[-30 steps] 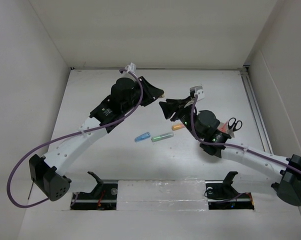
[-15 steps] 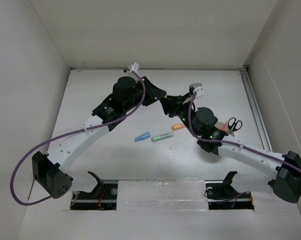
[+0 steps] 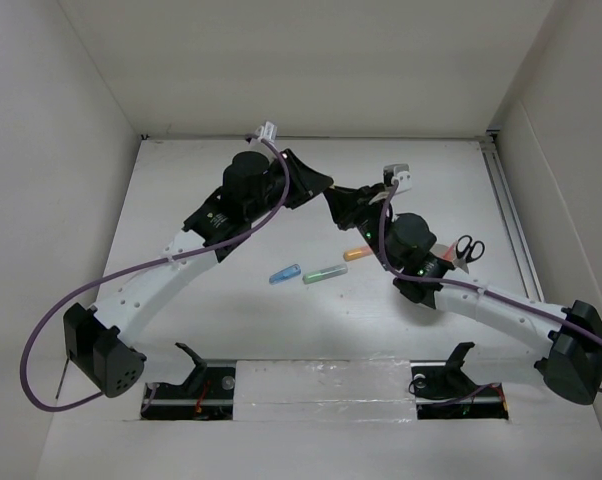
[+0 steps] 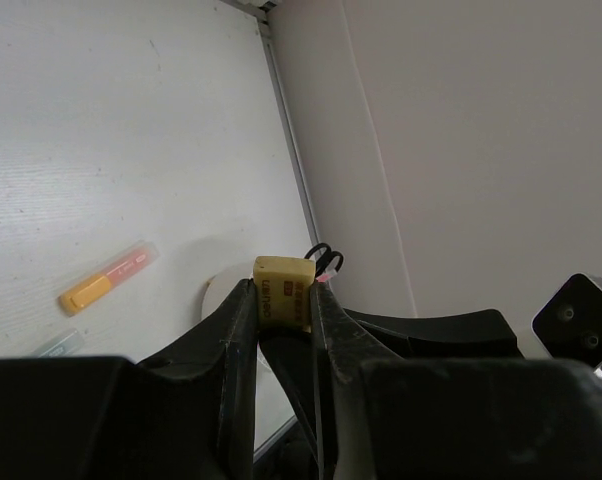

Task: Sort the stationery into containers
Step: Pick up the stationery from the center of the board.

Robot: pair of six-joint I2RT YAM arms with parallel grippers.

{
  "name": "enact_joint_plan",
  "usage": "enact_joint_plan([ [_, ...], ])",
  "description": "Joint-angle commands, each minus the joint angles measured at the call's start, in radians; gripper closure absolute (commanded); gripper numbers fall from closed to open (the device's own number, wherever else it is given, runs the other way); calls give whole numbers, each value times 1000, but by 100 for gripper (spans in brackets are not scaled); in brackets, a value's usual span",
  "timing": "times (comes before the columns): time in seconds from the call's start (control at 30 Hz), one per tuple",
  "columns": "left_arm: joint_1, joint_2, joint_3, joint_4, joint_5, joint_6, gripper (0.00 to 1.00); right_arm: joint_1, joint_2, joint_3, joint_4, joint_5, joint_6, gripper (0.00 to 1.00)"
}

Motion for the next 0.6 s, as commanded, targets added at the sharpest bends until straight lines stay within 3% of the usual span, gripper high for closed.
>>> enact_joint_plan([
  [0.0,-17,-29,0,26,97,-30,100,-16,3,12,108,40,21,100],
  [0.2,-17,-52,0,17,75,-30,100,-16,-8,-10,139,2,-31,100],
  [0.37,-17,-83,10,16,35,23,66,-16,-26,-10,104,-114,-117,100],
  [0.5,-17,-112,20,26,2,54,45,-16,-45,-20,79,-144,-126,100],
  [0.57,-17,-121,20,36,-38,54,19,-16,-45,-20,46,-135,-126,100],
])
